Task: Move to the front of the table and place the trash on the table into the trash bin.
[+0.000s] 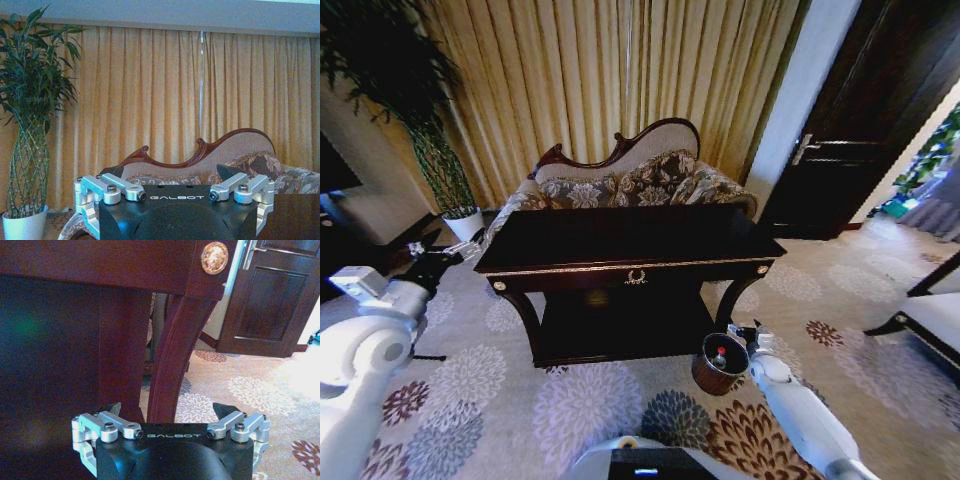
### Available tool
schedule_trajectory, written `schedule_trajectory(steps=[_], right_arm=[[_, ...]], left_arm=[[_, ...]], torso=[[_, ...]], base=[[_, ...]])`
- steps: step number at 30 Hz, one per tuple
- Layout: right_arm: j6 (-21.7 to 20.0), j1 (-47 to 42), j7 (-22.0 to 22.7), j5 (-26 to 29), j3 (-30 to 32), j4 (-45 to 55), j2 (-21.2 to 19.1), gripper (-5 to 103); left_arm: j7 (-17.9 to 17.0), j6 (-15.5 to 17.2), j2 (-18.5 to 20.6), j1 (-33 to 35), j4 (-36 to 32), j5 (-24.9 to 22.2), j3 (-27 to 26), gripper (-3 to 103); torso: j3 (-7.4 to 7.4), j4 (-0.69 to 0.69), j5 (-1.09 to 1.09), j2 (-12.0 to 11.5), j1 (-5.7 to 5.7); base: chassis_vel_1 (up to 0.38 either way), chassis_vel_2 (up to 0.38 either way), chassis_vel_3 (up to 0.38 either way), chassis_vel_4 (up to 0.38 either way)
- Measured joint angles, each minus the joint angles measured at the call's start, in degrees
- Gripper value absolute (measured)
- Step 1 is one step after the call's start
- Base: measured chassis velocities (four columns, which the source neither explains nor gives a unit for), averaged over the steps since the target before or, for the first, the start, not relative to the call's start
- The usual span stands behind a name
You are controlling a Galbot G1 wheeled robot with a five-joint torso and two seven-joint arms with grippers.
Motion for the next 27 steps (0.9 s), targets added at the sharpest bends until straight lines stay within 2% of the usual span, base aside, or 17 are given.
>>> schedule_trajectory(steps=[27], right_arm=[[-0.4,-2.0,0.0,1.4,2.4,2.7,-0.8,100]], left_arm=[[0.2,-0.1,-0.3,0.0,-0.4,0.0,0.1,100]], torso=[[0.00,0.00,0.00,0.0,0.00]], base=[[0.000,0.000,0.000,0.000]])
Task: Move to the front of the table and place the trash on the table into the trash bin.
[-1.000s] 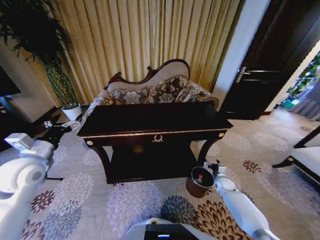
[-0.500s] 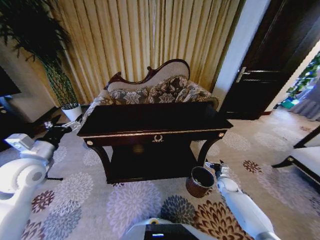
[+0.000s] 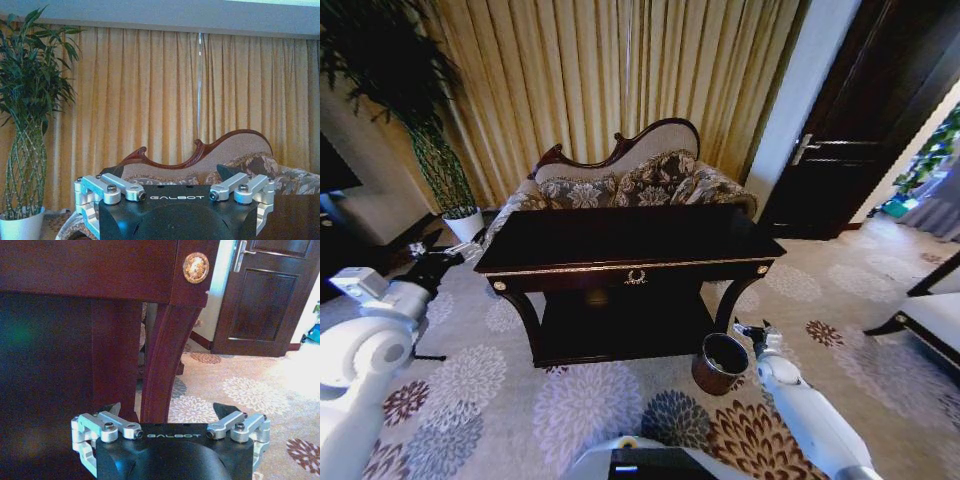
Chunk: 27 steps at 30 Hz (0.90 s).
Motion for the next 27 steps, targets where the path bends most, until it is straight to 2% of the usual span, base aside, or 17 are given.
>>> schedule_trajectory(steps=[14,20,23,27], right_arm=[[-1.8,-1.7,1.5,2.0,2.2,5.7,-1.8,100],[-3.8,-4.3,1.7,4.1,5.3,12.9,-3.7,100],[-6.0,-7.6,1.8,5.7,8.3,22.3,-4.9,100],[-7.2,-9.4,1.9,6.7,10.0,28.1,-5.6,100]], left_arm=[[0.2,0.0,-0.9,-0.1,0.0,0.0,0.1,100],[0.4,0.0,-1.0,-0.2,0.1,0.0,0.1,100],[0.5,-0.2,-1.2,-0.3,0.2,0.0,0.1,100],[0.6,-0.2,-1.2,-0.3,0.2,0.1,0.0,100]], torso=[[0.00,0.01,0.00,0.0,0.00],[0.00,0.00,0.00,0.0,0.00],[0.00,-0.01,-0.01,0.0,0.00],[0.00,0.01,-0.01,0.0,0.00]], base=[[0.000,0.000,0.000,0.000],[0.000,0.000,0.000,0.000],[0.000,0.000,0.000,0.000],[0.000,0.000,0.000,0.000]])
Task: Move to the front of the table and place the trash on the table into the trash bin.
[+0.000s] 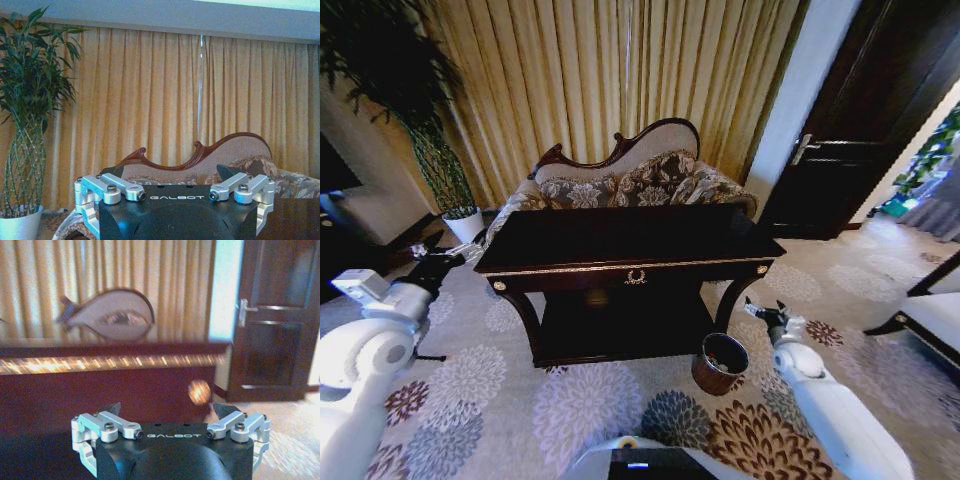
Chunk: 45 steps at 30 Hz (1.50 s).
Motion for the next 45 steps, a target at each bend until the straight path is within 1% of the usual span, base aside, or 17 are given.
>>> schedule_trajectory(steps=[2,3,5,6,9,10,12,13,15,18,28,36,45], right_arm=[[-1.6,-1.8,1.2,1.6,1.6,5.9,-0.6,100],[-1.6,-1.8,1.2,1.6,1.6,5.9,-0.6,100],[-4.1,-3.2,2.0,3.7,3.2,11.3,-1.1,100],[-4.5,-3.7,2.0,4.0,3.7,13.0,-1.4,100],[-5.4,-5.5,2.1,4.3,4.7,18.0,-2.2,100],[-5.4,-5.5,2.1,4.3,4.7,18.0,-2.2,100],[-6.8,-7.3,2.1,4.2,5.8,22.3,-2.3,100],[-6.8,-7.3,2.1,4.2,5.8,22.3,-2.3,100],[-7.7,-9.1,2.1,4.1,6.7,26.7,-2.3,100],[-8.2,-10.1,2.1,4.3,7.4,29.5,-2.3,100],[-9.5,-11.7,2.3,5.6,9.1,34.5,-2.2,100],[-9.6,-11.8,2.4,5.9,9.2,35.6,-2.3,100],[-9.7,-12.1,2.4,6.0,9.3,35.9,-2.3,100]], left_arm=[[0.0,0.0,-0.1,0.0,-0.1,0.0,-0.1,100],[0.0,0.0,-0.1,0.0,-0.1,0.0,-0.1,100],[0.1,0.0,-0.4,0.2,-0.3,0.0,-0.3,100],[0.1,0.0,-0.5,0.2,-0.4,0.0,-0.3,100],[0.2,0.0,-0.8,0.3,-0.7,0.0,-0.4,100],[0.2,0.0,-0.8,0.3,-0.7,0.0,-0.4,100],[0.2,0.0,-0.9,0.4,-0.9,0.0,-0.5,100],[0.2,0.0,-0.9,0.4,-0.9,0.0,-0.5,100],[0.2,-0.1,-0.9,0.5,-1.3,0.0,-0.7,100],[0.3,0.0,-0.9,0.5,-1.6,-0.2,-1.0,100],[0.4,0.0,-0.8,0.9,-1.7,-0.5,-1.9,100],[0.3,0.0,-0.9,1.3,-1.8,-0.5,-2.4,100],[0.3,0.0,-1.0,1.5,-1.7,-0.5,-2.6,100]], torso=[[0.00,-0.01,0.01,0.0,0.00],[0.00,-0.01,0.01,0.0,0.00],[0.00,0.00,0.00,0.0,0.00],[0.00,0.00,0.01,0.0,0.00],[0.00,0.00,0.00,0.0,0.00],[0.00,0.00,0.00,0.0,0.00],[0.00,0.00,0.00,0.0,0.00],[0.00,0.00,0.00,0.0,0.00],[0.00,-0.01,0.00,0.0,0.00],[0.00,-0.01,0.01,0.0,0.00],[0.00,0.00,0.01,0.0,0.00],[0.01,0.00,0.00,0.0,0.00],[0.00,-0.01,0.01,0.0,0.00]], base=[[0.000,0.000,0.000,0.000],[0.000,0.000,0.000,0.000],[0.000,0.000,0.000,0.000],[0.000,0.000,0.000,0.000],[0.000,0.000,0.000,0.000],[0.000,0.000,0.000,0.000],[0.000,0.000,0.000,0.000],[0.000,0.000,0.000,0.000],[0.000,0.000,0.000,0.000],[0.000,0.000,0.000,0.000],[0.000,0.000,0.000,0.000],[0.020,-0.026,-0.030,0.025],[0.097,-0.116,-0.095,0.109]])
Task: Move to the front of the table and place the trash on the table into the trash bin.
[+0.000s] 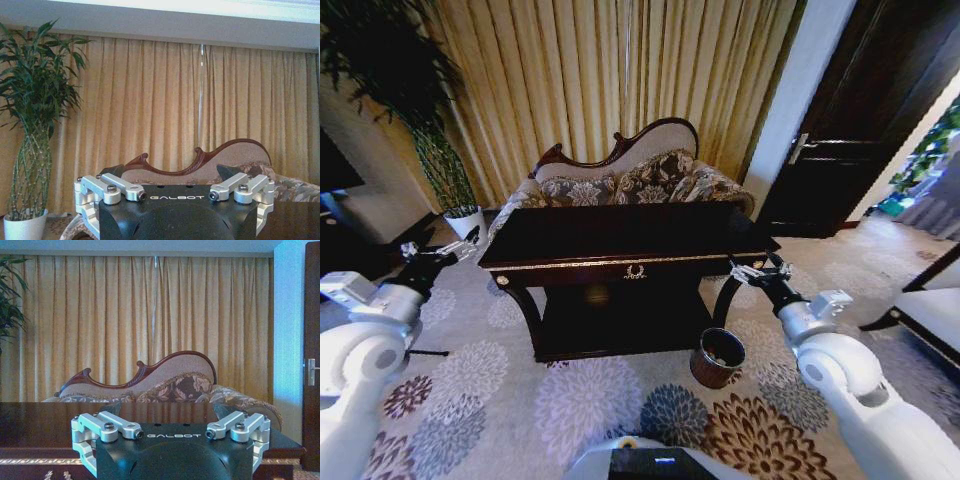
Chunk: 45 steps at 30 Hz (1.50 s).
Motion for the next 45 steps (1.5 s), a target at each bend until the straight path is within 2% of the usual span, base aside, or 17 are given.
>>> schedule_trajectory(steps=[20,37,43,45], right_arm=[[0.0,-0.6,-0.1,-0.2,0.4,-0.6,0.4,100],[0.0,-0.8,-0.1,-0.2,0.9,-0.7,0.4,100],[0.0,-0.9,-0.2,-0.2,1.0,-1.0,0.4,100],[0.1,-0.9,-0.2,-0.3,0.8,-1.1,0.5,100]], left_arm=[[0.2,0.0,-0.7,0.2,0.0,0.2,0.2,100],[0.4,-0.1,-1.1,0.4,-0.5,0.3,0.1,100],[0.4,-0.1,-1.5,0.7,-0.6,0.3,0.2,100],[0.4,-0.1,-1.6,0.8,-0.8,0.4,0.2,100]], torso=[[0.01,0.02,-0.02,0.0,0.02],[0.01,0.00,0.02,0.0,0.00],[0.00,0.02,-0.05,0.0,0.00],[-0.01,-0.02,0.04,0.0,-0.01]], base=[[0.181,-0.178,-0.167,0.185],[0.249,-0.248,-0.271,0.247],[0.244,-0.261,-0.263,0.283],[0.234,-0.195,-0.223,0.205]])
